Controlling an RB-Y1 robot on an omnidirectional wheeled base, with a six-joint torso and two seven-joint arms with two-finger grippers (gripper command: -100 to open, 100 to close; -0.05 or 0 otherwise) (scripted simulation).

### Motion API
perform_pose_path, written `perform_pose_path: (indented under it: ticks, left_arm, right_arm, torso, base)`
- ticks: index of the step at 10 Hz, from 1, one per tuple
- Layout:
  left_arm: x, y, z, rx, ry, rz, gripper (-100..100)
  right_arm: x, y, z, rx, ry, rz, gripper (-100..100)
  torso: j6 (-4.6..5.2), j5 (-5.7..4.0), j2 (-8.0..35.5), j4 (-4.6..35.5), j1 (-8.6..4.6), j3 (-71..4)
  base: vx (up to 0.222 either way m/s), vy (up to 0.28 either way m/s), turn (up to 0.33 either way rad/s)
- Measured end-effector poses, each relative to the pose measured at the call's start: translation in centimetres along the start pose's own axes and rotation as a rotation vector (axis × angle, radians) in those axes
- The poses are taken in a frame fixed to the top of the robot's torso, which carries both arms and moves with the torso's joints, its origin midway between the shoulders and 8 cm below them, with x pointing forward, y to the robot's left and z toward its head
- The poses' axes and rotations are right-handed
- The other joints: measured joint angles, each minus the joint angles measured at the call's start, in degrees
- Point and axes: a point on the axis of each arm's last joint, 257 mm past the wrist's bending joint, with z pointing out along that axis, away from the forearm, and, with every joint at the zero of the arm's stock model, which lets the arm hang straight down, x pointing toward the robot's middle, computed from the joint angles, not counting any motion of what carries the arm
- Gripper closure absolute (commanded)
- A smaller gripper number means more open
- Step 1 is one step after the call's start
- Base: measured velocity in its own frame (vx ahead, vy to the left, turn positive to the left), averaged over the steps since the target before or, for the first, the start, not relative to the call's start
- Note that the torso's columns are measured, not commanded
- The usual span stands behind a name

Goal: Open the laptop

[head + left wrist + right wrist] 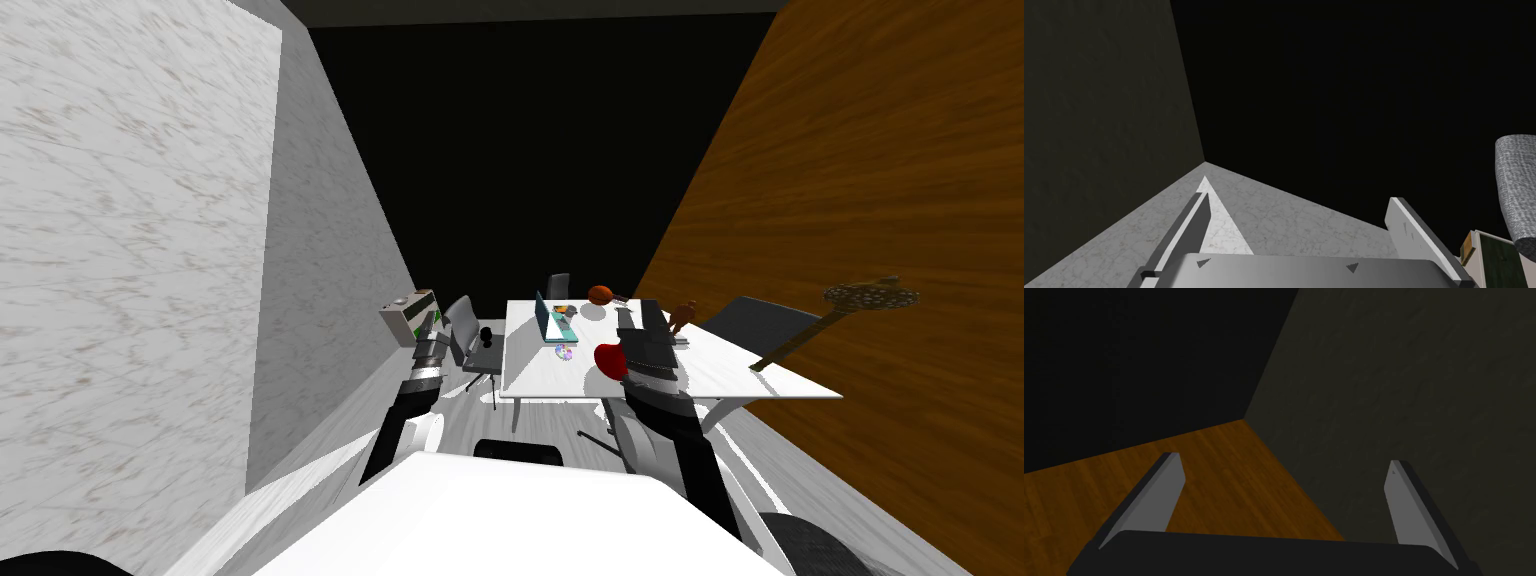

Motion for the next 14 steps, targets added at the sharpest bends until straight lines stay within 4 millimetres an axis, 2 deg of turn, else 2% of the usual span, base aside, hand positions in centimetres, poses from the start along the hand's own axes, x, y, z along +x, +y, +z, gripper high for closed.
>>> perform_pose_path:
  ticks: [2, 9, 10, 11, 14]
  left_arm:
    - [0.0, 0.0, 0.0, 0.000, 0.000, 0.000, 0]
    - [0.0, 0.0, 0.0, 0.000, 0.000, 0.000, 0]
    - [0.0, 0.0, 0.0, 0.000, 0.000, 0.000, 0]
    - [0.0, 0.0, 0.0, 0.000, 0.000, 0.000, 0]
    - [0.0, 0.0, 0.0, 0.000, 0.000, 0.000, 0]
  right_arm:
    - [0.0, 0.0, 0.0, 0.000, 0.000, 0.000, 0]
    - [0.0, 0.0, 0.0, 0.000, 0.000, 0.000, 0]
    - [0.0, 0.0, 0.0, 0.000, 0.000, 0.000, -100]
    - [0.1, -0.2, 0.1, -0.001, 0.014, 0.002, -100]
    - [0.6, -1.5, 0.6, 0.006, 0.062, 0.031, -100]
  torso:
    - [0.00, 0.00, 5.97, 6.00, 0.00, -12.00]
    - [0.00, 0.00, 35.39, 35.37, 0.00, -70.73]
    - [0.00, 0.00, 39.62, 39.60, 0.00, -79.19]
    - [0.00, 0.00, 41.55, 41.49, -0.01, -83.13]
    - [0.00, 0.00, 42.27, 42.27, 0.00, -84.56]
  base:
    - [0.000, 0.000, 0.000]
    - [0.000, 0.000, 0.000]
    - [0.000, 0.000, 0.000]
    - [0.000, 0.000, 0.000]
    - [-0.009, -0.003, 0.015]
